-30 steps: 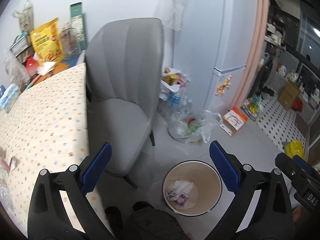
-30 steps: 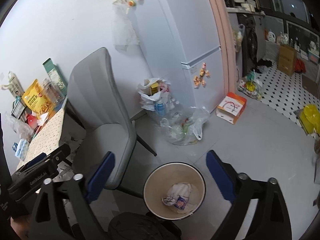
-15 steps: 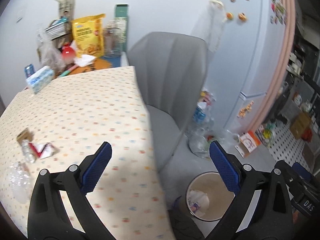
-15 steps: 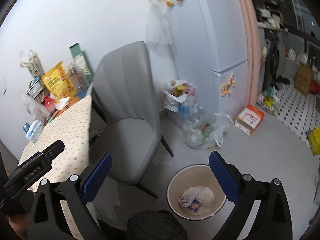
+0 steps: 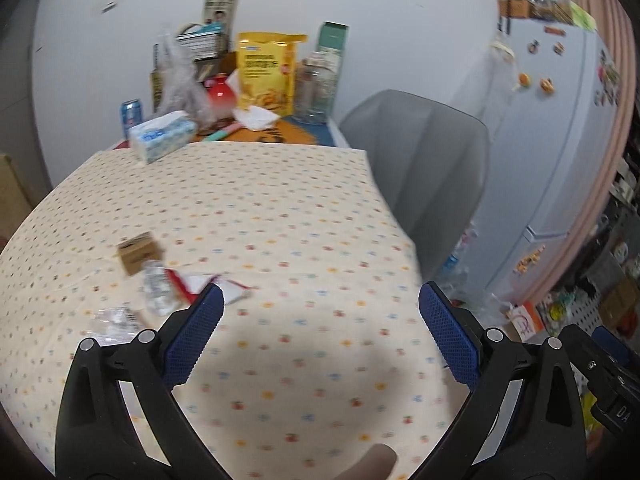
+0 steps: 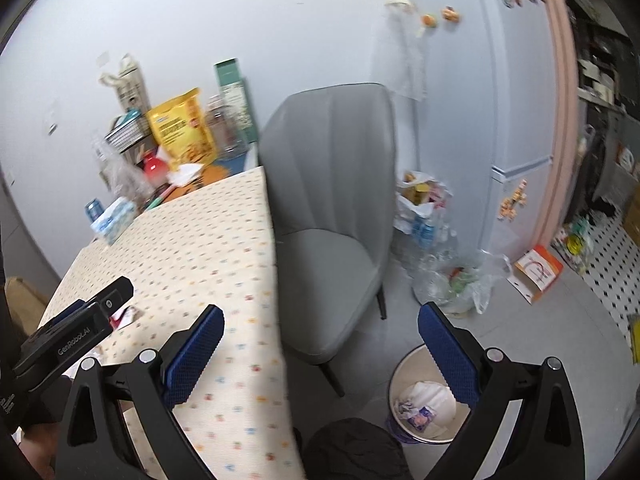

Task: Collect trash
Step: 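Move both open tools back over the table trash, then grasp a small white strip with the left tool while the right tool grasps the red-and-white carton piece, then carry both items to the beige bin and open both tools over it, then move both open tools back over the table toward the clear plastic wrapper, then grasp the clear plastic wrapper with the right tool while the left tool grasps the cardboard box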

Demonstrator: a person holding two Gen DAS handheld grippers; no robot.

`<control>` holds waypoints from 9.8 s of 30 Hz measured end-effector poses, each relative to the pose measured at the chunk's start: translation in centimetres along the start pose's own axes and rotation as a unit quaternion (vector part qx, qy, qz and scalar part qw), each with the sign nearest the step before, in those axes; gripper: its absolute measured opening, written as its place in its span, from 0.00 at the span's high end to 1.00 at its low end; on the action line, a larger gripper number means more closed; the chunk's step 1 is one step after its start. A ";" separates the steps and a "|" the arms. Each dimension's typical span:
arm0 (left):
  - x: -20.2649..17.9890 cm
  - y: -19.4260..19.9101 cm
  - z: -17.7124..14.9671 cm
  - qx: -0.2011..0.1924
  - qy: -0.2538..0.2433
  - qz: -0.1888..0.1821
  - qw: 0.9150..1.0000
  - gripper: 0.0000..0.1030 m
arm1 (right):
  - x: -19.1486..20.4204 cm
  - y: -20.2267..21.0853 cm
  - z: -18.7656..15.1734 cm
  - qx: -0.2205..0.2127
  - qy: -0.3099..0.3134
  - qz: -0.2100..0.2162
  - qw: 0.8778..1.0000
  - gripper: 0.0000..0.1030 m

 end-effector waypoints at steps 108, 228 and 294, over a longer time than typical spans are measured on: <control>26.0 -2.6 -1.8 0.045 0.171 0.114 0.978 0.94 | 30.5 -10.6 -6.5 0.150 0.216 0.111 0.959 0.67; -11.8 -4.9 0.5 0.044 -0.069 -0.054 0.995 0.06 | -9.3 -3.1 0.8 0.043 -0.075 0.006 0.996 0.15; 25.1 6.0 -2.3 0.012 0.140 0.113 0.984 0.06 | 28.5 -1.3 -8.9 0.139 0.204 0.191 0.950 0.69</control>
Point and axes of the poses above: each gripper's, at about its wrist camera, not at the fingertips, and y roughly against the way its jaws point, x to its left, z to its top, the point moved 7 cm from there along -y, roughly the way its jaws point, and after that the axes turned 7 degrees about -z, right-handed, at the moved point
